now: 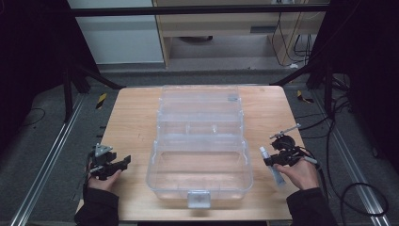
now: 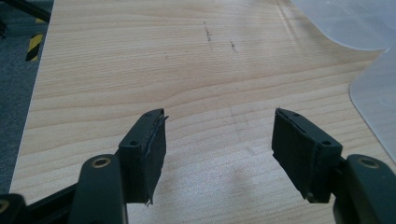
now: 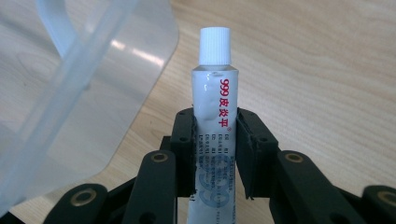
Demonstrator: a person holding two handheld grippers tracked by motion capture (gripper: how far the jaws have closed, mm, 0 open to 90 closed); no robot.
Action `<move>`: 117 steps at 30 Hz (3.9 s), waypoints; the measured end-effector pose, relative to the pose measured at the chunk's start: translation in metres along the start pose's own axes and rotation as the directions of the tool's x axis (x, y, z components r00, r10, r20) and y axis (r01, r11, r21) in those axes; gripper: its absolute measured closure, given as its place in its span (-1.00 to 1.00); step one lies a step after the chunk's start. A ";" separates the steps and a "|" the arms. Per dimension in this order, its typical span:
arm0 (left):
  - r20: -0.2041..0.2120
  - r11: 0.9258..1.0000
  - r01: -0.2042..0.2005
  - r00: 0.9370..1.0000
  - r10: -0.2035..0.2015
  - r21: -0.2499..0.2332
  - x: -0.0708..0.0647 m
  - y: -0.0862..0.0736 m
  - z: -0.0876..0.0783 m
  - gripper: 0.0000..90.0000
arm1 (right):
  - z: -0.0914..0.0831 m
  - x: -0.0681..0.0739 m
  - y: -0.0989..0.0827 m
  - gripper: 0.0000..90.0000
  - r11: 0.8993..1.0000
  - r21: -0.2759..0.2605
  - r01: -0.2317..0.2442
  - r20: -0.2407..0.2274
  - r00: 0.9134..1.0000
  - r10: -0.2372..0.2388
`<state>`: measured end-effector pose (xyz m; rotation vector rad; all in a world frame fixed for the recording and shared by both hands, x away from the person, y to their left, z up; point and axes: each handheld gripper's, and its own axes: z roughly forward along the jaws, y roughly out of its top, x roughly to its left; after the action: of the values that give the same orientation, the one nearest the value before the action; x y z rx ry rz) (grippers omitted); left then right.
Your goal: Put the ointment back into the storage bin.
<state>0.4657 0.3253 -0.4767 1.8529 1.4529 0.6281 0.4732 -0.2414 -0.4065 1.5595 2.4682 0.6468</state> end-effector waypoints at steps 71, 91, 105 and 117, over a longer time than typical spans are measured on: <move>0.028 0.999 -0.021 0.999 0.021 0.030 -0.001 0.000 0.004 -0.21 | -0.067 0.091 0.082 0.55 0.802 -0.246 0.545 -0.194 0.783 -0.591; 0.026 0.999 -0.020 0.999 0.020 0.025 -0.001 0.000 0.003 -0.21 | -0.032 0.115 0.083 0.55 0.712 -0.170 0.681 -0.248 0.670 -0.700; 0.028 0.999 -0.020 0.999 0.019 0.027 -0.001 0.000 0.003 -0.21 | -0.006 0.126 0.075 0.55 0.668 -0.113 0.735 -0.269 0.625 -0.733; 0.027 0.999 -0.022 0.999 0.022 0.027 -0.001 0.000 0.003 -0.20 | 0.014 0.133 0.067 0.55 0.629 -0.071 0.774 -0.281 0.589 -0.757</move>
<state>0.4672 0.3235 -0.4788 1.8939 1.4329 0.5947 0.4735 -0.0946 -0.3764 0.2498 3.0096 0.6489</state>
